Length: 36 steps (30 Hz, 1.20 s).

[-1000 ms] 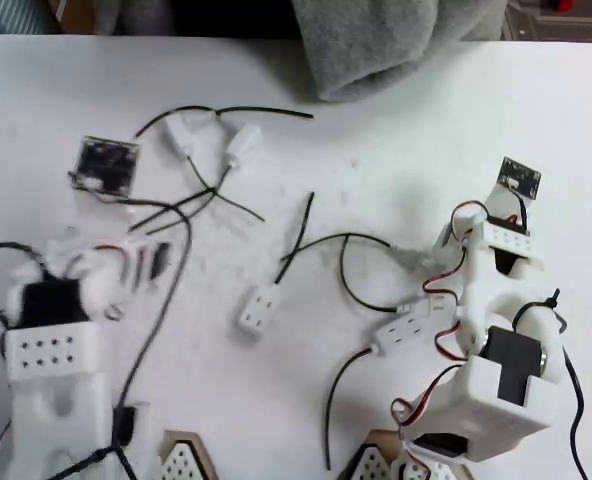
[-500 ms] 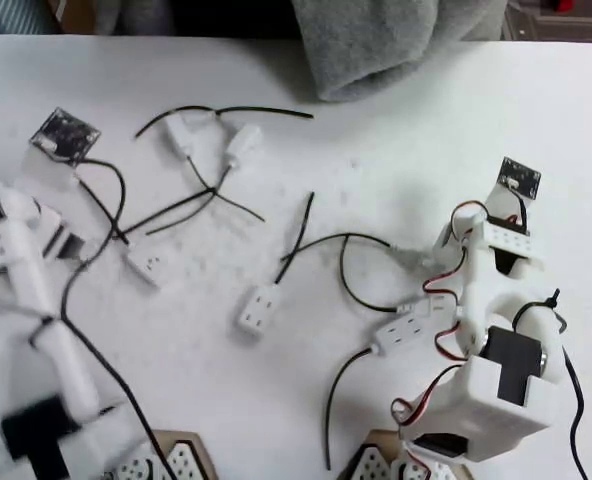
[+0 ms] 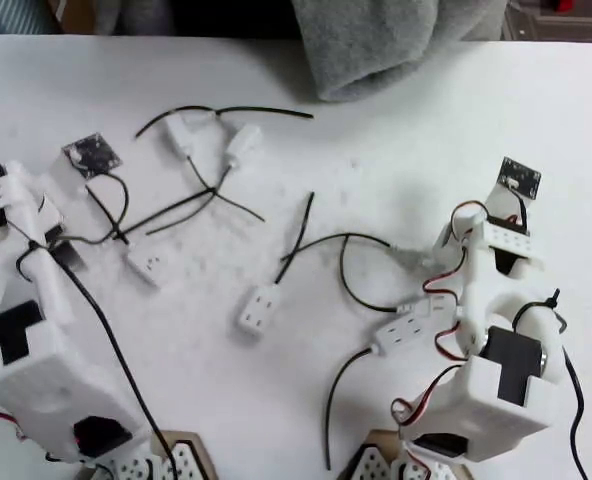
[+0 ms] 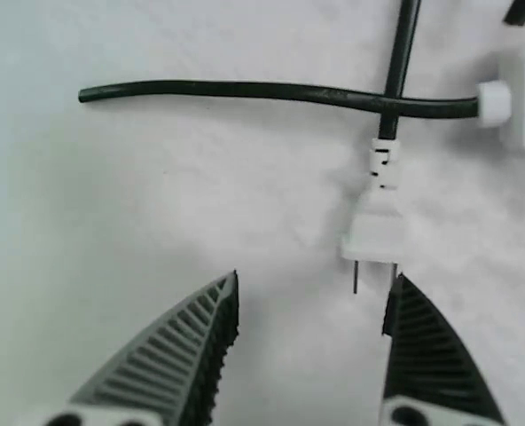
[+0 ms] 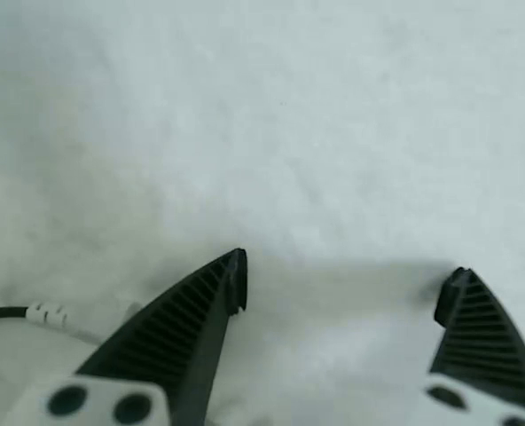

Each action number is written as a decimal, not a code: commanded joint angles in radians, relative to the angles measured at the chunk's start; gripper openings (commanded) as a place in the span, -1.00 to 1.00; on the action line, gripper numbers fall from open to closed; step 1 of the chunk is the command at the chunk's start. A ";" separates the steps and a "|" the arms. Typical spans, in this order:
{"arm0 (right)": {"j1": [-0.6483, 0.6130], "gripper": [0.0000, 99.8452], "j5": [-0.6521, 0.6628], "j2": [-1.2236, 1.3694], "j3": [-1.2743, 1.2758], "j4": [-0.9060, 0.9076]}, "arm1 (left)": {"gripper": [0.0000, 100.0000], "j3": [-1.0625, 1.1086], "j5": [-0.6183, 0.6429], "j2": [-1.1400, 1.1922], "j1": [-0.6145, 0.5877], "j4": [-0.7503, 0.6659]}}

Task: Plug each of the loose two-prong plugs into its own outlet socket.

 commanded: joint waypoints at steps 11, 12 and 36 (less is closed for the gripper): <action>-0.007 -0.32 0.012 -0.042 -0.005 -0.025 | -0.47 -0.106 -0.028 0.082 0.012 -0.014; -0.007 -0.32 0.012 -0.042 -0.005 -0.025 | -0.47 -0.106 -0.014 0.082 0.015 -0.012; -0.007 -0.32 0.012 -0.042 -0.005 -0.025 | -0.47 0.012 0.089 0.071 0.094 0.012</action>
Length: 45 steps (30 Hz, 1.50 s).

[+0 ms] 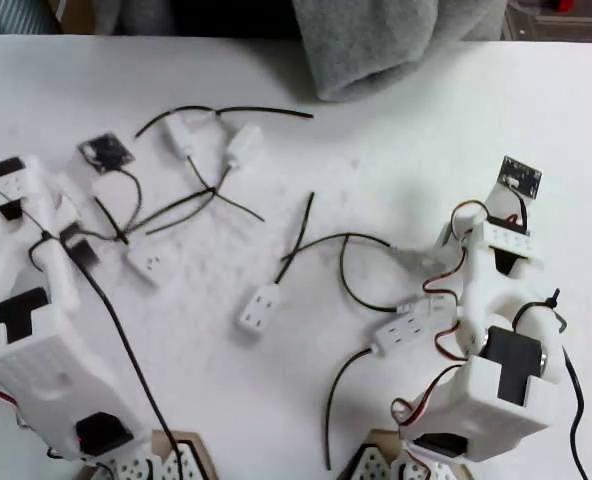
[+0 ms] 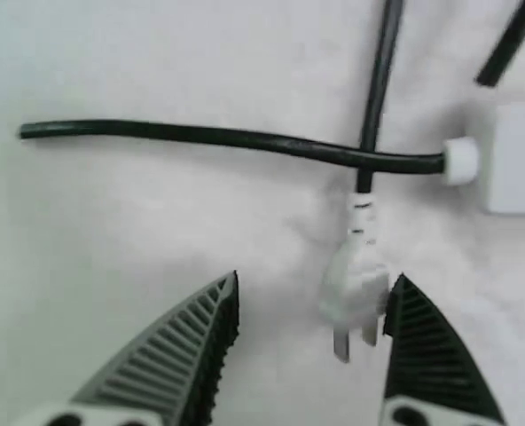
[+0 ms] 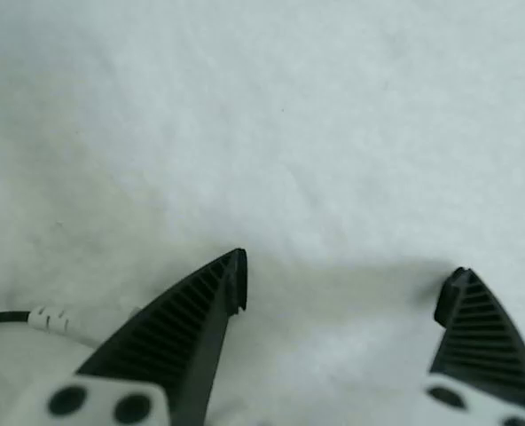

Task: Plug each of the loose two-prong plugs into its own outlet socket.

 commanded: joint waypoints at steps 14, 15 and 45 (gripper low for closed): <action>-0.007 -0.32 0.012 -0.042 -0.005 -0.015 | -0.78 0.089 0.009 -0.024 0.031 -0.094; -0.007 -0.32 0.012 -0.042 -0.005 -0.015 | -0.79 0.089 0.009 -0.027 0.031 -0.075; -0.007 -0.32 0.012 -0.042 -0.005 -0.015 | -0.95 0.359 0.347 -0.785 0.265 0.368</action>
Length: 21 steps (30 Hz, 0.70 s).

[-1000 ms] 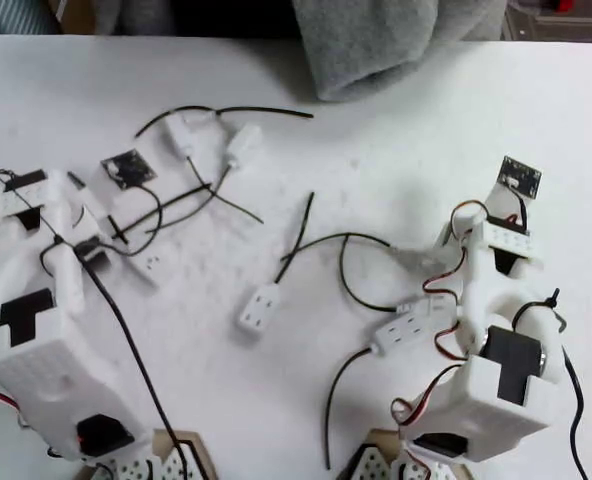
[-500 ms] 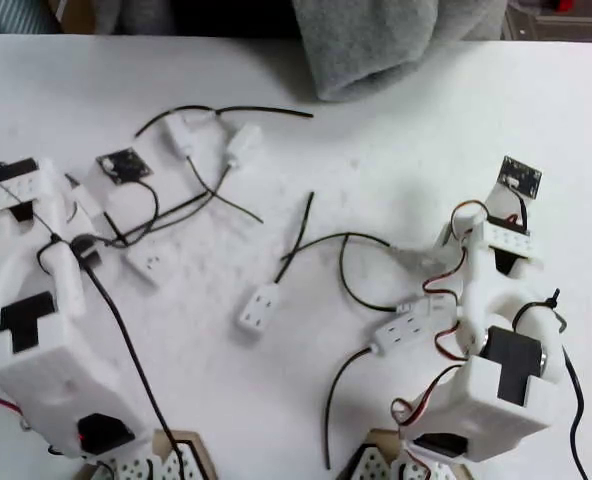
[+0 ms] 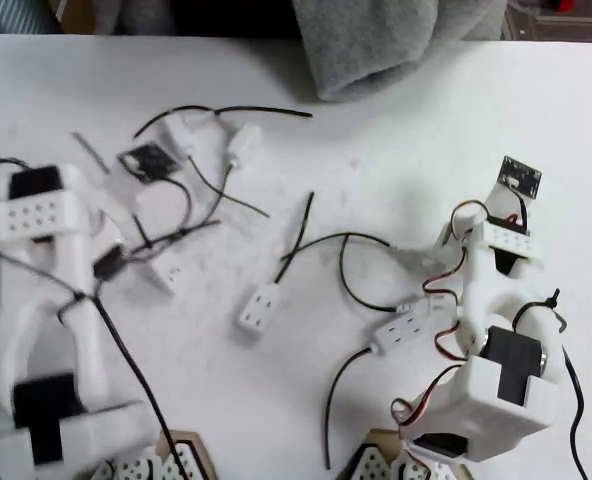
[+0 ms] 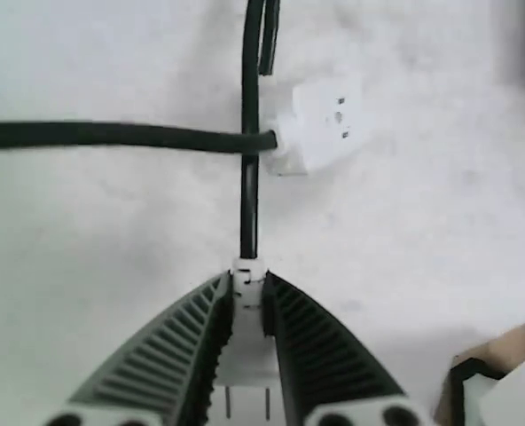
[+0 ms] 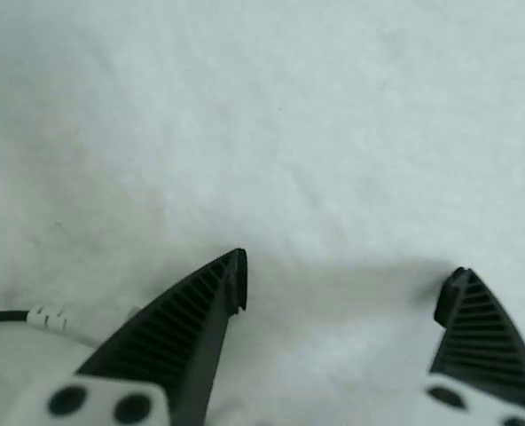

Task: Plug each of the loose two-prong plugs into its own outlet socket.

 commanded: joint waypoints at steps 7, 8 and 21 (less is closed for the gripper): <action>-0.007 -0.32 0.012 -0.042 -0.005 -0.015 | -0.95 0.066 0.209 -0.707 0.076 -0.078; -0.007 -0.32 0.012 -0.042 -0.005 -0.015 | -0.95 0.068 0.212 -0.766 0.079 -0.072; -0.007 -0.32 0.012 -0.042 -0.005 -0.015 | -0.95 0.414 0.643 -1.115 0.194 -0.054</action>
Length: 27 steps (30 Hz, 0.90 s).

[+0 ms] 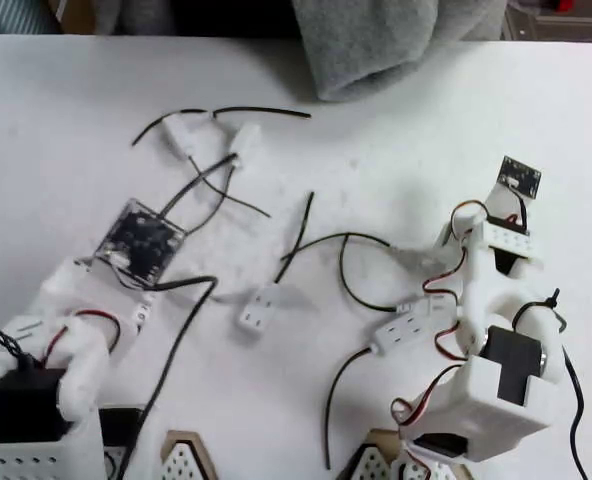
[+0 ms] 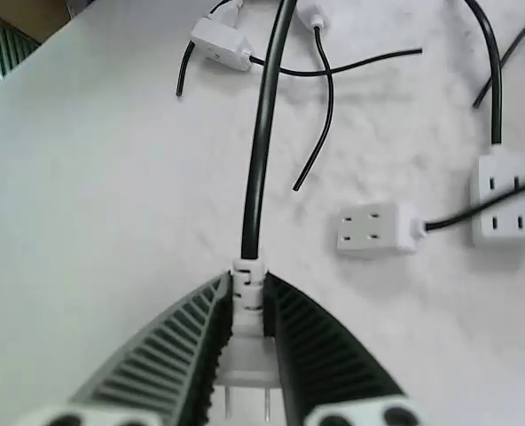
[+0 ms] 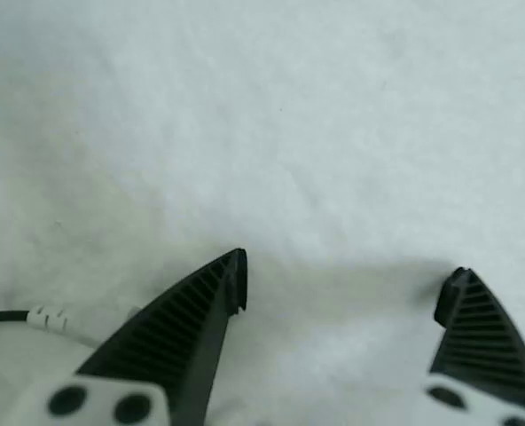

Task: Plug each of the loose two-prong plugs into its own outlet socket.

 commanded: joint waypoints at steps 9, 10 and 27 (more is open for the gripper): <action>-0.002 -0.32 0.012 -0.042 -0.003 -0.010 | -0.95 0.603 0.548 -0.271 -0.002 -0.559; -0.002 -0.32 0.012 -0.042 -0.003 -0.010 | -0.95 0.663 0.559 -0.278 -0.002 -0.609; -0.005 -0.32 0.012 -0.042 -0.003 -0.010 | -0.96 0.715 0.614 -0.275 -0.101 -0.624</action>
